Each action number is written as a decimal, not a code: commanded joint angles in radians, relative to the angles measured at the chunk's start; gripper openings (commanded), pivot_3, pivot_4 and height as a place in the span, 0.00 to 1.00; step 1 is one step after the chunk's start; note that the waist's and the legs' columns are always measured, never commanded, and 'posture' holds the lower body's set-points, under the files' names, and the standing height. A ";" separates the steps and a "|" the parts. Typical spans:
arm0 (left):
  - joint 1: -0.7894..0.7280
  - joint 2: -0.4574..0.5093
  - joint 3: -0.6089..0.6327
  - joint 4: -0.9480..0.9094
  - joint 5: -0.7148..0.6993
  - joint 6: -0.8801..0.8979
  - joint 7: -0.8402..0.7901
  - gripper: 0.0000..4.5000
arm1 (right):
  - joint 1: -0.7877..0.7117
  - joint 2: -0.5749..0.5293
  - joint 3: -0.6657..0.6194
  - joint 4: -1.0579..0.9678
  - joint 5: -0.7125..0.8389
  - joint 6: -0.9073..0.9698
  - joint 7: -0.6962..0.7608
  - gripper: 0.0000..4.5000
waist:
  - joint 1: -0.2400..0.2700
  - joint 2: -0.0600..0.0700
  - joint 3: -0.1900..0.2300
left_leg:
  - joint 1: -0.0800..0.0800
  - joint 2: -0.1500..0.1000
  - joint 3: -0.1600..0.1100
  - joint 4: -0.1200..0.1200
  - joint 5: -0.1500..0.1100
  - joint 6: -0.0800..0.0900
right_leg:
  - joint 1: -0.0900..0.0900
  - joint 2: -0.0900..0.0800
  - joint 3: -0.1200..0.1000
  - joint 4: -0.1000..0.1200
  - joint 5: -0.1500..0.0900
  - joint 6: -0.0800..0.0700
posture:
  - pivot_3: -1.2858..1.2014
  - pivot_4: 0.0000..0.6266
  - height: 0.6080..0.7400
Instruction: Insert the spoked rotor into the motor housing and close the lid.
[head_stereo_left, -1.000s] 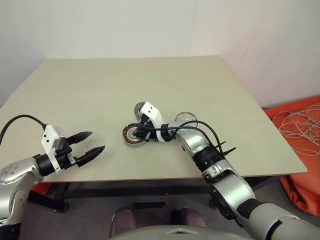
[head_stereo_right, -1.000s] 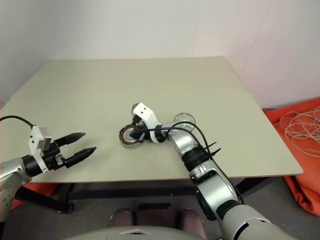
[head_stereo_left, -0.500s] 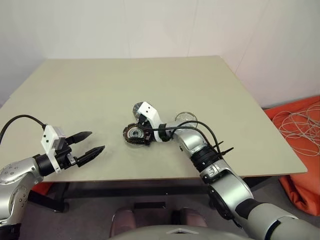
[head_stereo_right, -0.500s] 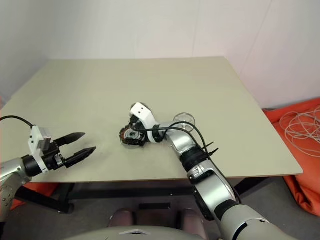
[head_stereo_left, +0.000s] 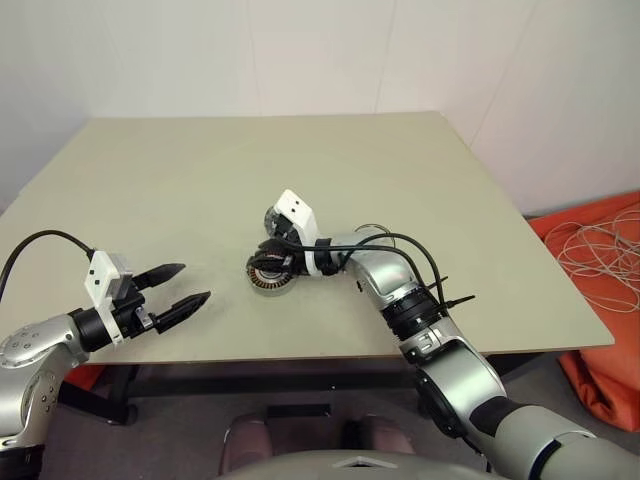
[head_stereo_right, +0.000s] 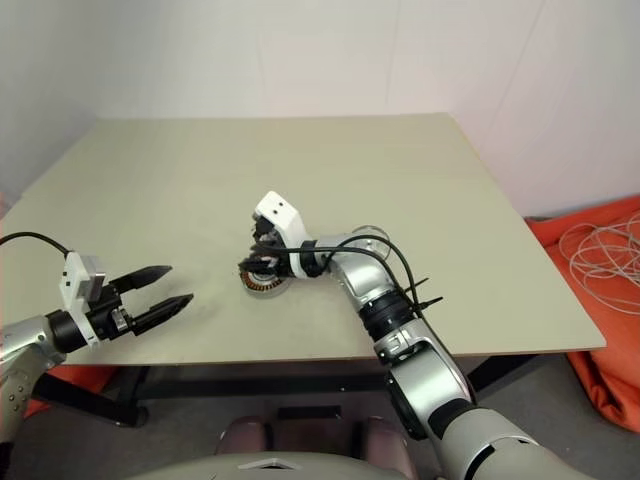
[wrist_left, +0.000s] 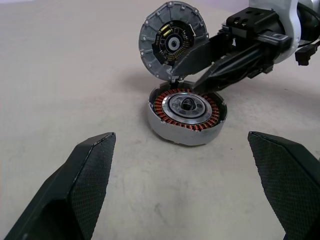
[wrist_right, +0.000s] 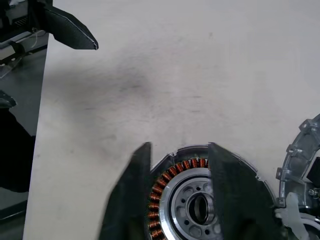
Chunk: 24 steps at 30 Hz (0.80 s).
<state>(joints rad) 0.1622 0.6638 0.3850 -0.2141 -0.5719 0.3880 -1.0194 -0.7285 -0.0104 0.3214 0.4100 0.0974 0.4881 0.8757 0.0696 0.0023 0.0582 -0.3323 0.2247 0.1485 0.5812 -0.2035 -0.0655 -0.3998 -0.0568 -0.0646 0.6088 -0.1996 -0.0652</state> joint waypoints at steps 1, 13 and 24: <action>-0.017 0.006 0.005 -0.013 -0.013 -0.024 0.000 1.00 | -0.022 0.006 -0.018 -0.043 0.024 -0.009 -0.001 0.16 | 0.000 0.000 0.000 | 0.000 0.000 0.000 0.000 0.000 0.000 | 0.000 0.000 0.000 0.000 0.000 0.000 | 0.52 0.00 1.00; -0.021 0.006 -0.004 -0.011 -0.011 -0.028 0.001 1.00 | -0.018 -0.007 -0.003 0.072 -0.017 -0.078 -0.043 0.01 | 0.000 0.000 0.000 | 0.000 0.000 0.000 0.000 0.000 0.000 | 0.000 0.000 0.000 0.000 0.000 0.000 | 0.52 0.00 1.00; -0.018 0.005 -0.003 -0.020 -0.014 -0.026 0.007 1.00 | 0.002 -0.025 0.014 0.190 -0.071 -0.119 -0.071 0.01 | -0.001 0.000 0.000 | 0.001 0.000 0.000 0.000 0.000 0.000 | 0.002 0.000 0.000 0.000 -0.001 0.001 | 0.52 0.00 1.00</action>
<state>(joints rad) 0.1574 0.6638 0.3777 -0.2129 -0.5712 0.3781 -1.0162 -0.7207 -0.0357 0.3353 0.5779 0.0419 0.3686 0.8135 0.0683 0.0022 0.0581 -0.3308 0.2246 0.1486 0.5809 -0.2032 -0.0659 -0.3971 -0.0568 -0.0643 0.6091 -0.2009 -0.0630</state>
